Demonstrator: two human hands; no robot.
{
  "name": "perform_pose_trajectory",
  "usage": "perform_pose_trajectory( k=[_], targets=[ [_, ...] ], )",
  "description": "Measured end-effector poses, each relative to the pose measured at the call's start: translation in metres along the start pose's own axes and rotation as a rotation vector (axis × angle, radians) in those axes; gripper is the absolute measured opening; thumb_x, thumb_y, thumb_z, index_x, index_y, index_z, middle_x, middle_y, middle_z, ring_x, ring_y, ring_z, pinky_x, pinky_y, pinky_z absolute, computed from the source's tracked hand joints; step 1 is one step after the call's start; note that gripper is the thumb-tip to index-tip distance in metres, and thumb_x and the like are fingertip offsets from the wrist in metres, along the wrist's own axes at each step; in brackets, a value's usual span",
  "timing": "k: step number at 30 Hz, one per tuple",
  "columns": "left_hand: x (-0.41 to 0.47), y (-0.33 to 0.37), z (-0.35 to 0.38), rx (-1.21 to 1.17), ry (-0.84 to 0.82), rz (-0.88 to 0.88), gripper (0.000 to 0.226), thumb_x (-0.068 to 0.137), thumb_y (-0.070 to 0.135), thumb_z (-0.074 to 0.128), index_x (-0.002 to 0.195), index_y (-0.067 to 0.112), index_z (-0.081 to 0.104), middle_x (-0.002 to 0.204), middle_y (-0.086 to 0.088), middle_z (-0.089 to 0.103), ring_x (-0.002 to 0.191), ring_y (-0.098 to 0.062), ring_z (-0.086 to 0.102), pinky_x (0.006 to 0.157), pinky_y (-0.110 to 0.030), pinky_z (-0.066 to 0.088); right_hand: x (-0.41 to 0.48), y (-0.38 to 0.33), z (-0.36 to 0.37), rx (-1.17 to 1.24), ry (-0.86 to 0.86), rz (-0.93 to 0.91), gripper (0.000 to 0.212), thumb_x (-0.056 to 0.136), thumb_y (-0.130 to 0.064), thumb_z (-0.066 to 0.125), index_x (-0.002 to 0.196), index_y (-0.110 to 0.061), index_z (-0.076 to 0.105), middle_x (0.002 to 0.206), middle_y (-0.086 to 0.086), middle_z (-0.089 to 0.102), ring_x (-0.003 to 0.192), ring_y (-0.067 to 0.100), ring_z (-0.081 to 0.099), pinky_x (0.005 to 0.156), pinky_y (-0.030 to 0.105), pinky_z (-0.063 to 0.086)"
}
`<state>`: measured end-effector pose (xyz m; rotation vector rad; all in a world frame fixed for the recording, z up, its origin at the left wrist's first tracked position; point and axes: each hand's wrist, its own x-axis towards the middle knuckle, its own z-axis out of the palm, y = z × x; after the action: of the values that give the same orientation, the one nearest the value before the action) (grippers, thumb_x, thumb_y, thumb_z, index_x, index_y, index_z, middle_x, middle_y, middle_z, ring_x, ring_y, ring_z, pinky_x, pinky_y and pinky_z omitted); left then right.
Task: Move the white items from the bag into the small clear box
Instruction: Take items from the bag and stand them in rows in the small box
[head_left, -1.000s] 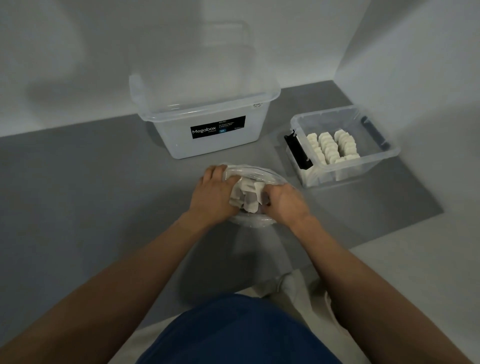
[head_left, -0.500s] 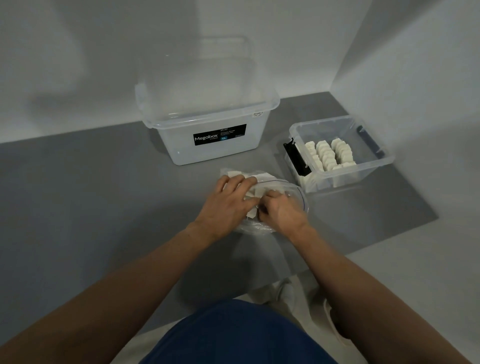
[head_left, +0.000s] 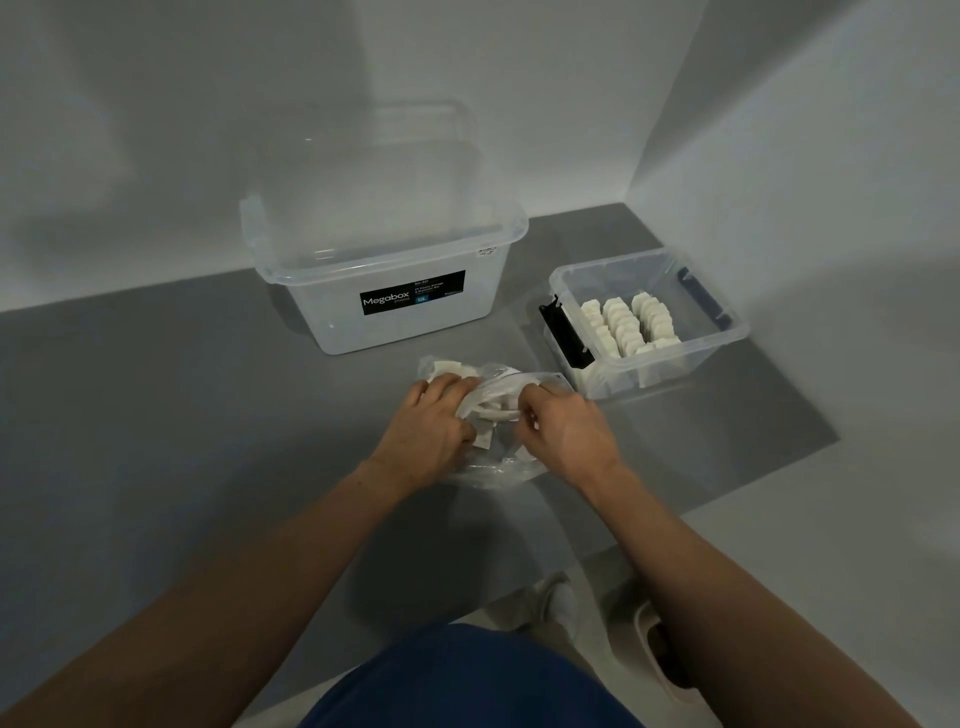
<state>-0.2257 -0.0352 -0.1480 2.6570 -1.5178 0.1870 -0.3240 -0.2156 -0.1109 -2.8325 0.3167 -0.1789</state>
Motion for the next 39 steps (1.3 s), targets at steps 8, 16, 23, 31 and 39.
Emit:
perform_pose_trajectory(
  k=[8, 16, 23, 31, 39],
  targets=[
    [0.009, 0.0, -0.025, -0.43, 0.183, -0.213, 0.012, 0.087, 0.029, 0.07, 0.09, 0.017, 0.073, 0.141, -0.008, 0.054, 0.131, -0.028, 0.042, 0.105, -0.047, 0.041, 0.011, 0.011, -0.033, 0.227, 0.12, 0.01, 0.008, 0.083, -0.019, 0.068, 0.088, -0.017, 0.073, 0.073, -0.009, 0.063, 0.066, 0.011, 0.058, 0.067, 0.031, 0.054],
    [0.022, -0.002, -0.071, -0.794, 0.249, -0.31, 0.004, 0.091, 0.021, 0.064, 0.087, 0.023, 0.064, 0.117, 0.01, 0.068, 0.108, -0.007, 0.062, 0.094, -0.027, 0.049, 0.019, 0.006, -0.083, 0.259, 0.15, -0.044, 0.004, 0.083, -0.015, 0.067, 0.086, -0.015, 0.07, 0.068, -0.01, 0.065, 0.065, 0.011, 0.063, 0.069, 0.023, 0.051],
    [0.047, 0.014, -0.092, -0.943, 0.302, -0.413, 0.005, 0.096, 0.025, 0.067, 0.091, 0.023, 0.065, 0.08, 0.017, 0.071, 0.078, 0.004, 0.067, 0.071, -0.007, 0.047, 0.028, 0.033, -0.115, 0.229, 0.207, -0.116, 0.009, 0.086, -0.015, 0.071, 0.092, -0.018, 0.077, 0.074, -0.008, 0.074, 0.068, 0.009, 0.07, 0.076, 0.02, 0.053],
    [0.082, 0.037, -0.097, -0.954, 0.356, -0.445, 0.003, 0.095, 0.026, 0.069, 0.097, 0.024, 0.07, 0.086, 0.013, 0.073, 0.084, -0.004, 0.07, 0.082, -0.028, 0.059, 0.057, 0.089, -0.152, 0.342, 0.264, 0.009, 0.012, 0.09, -0.018, 0.072, 0.099, -0.022, 0.078, 0.079, -0.014, 0.074, 0.067, -0.004, 0.066, 0.068, 0.011, 0.05],
    [0.107, 0.05, -0.109, -0.982, 0.402, -0.497, 0.007, 0.097, 0.022, 0.068, 0.101, 0.026, 0.072, 0.088, 0.013, 0.073, 0.084, -0.008, 0.072, 0.077, -0.041, 0.063, 0.11, 0.128, -0.131, 0.301, -0.024, -0.036, 0.011, 0.094, -0.026, 0.07, 0.099, -0.022, 0.079, 0.095, -0.01, 0.073, 0.082, 0.004, 0.065, 0.077, 0.018, 0.052]
  ],
)
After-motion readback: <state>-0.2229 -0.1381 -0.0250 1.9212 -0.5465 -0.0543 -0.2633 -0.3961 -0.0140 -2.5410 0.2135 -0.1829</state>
